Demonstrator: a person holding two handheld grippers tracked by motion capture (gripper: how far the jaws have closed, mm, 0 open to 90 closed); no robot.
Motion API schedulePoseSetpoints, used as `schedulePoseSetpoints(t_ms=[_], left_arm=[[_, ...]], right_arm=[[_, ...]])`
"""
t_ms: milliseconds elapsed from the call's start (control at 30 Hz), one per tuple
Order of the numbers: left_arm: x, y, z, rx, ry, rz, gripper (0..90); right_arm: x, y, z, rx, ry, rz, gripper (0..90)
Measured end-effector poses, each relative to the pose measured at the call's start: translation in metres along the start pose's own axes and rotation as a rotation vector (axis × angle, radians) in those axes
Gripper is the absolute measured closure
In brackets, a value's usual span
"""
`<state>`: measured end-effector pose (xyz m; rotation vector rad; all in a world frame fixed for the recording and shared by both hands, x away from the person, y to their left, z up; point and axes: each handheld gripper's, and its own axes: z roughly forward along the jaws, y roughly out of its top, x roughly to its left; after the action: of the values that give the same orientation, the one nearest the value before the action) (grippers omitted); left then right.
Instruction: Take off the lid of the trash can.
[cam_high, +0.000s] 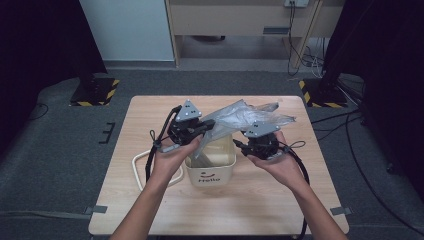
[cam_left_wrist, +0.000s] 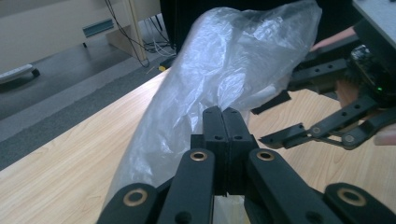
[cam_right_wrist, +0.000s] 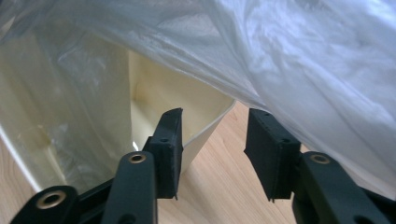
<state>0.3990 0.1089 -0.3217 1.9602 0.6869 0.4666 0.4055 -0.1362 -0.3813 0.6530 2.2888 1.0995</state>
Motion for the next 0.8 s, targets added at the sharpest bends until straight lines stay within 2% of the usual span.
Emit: schedulePoseSetpoints(t_ms=[200, 400, 500, 600, 800], left_arm=[[-0.006, 0.000, 0.001, 0.002, -0.016, 0.012, 90.0], [-0.010, -0.001, 0.004, 0.007, -0.027, 0.021, 90.0], [-0.011, -0.002, 0.004, -0.007, -0.048, 0.007, 90.0], [-0.011, -0.002, 0.005, -0.003, -0.041, 0.016, 90.0], [-0.010, -0.005, 0.006, -0.012, -0.043, 0.007, 90.0]], right_arm=[[0.000, 0.005, 0.004, -0.030, 0.037, 0.043, 49.3], [0.001, 0.011, 0.004, -0.089, 0.073, 0.074, 50.3], [0.001, 0.014, 0.004, -0.111, 0.091, 0.089, 52.6], [0.001, 0.016, 0.004, -0.130, 0.117, 0.113, 54.1], [-0.001, 0.019, 0.005, -0.162, 0.172, 0.158, 53.0]])
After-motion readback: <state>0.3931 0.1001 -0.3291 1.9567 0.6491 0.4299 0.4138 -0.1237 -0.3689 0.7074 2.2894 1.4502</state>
